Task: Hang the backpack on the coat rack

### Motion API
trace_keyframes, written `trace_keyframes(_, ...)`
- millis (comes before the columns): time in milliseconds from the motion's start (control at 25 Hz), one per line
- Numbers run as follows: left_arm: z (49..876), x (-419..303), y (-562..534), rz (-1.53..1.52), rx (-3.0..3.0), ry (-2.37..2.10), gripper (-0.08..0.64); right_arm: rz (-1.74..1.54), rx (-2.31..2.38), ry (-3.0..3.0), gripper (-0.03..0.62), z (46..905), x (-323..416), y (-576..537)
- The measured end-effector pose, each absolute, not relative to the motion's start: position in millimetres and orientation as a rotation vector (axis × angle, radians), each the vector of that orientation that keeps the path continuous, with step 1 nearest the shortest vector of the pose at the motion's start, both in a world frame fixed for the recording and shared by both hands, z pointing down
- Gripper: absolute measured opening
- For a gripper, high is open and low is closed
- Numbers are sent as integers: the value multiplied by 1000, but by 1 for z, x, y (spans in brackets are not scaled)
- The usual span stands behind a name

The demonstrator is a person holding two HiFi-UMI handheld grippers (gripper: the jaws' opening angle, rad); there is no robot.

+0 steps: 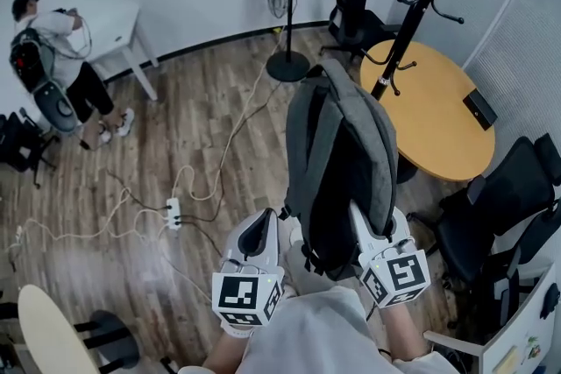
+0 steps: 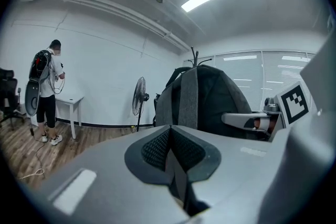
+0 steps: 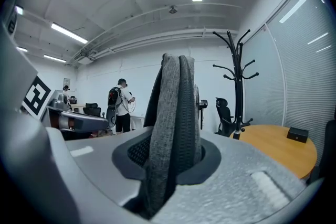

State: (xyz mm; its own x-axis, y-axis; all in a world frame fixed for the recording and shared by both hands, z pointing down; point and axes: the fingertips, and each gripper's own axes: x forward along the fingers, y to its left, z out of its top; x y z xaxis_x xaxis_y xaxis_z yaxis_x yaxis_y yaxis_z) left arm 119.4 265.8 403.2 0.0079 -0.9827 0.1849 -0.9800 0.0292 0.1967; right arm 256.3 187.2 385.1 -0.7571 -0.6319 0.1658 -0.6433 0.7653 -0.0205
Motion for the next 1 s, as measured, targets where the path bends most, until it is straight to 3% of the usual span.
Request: trace_keyframes(1000, 357, 62, 44, 60, 2055, -2104, 18, 125, 956, -2915, 86, 355, 182, -32)
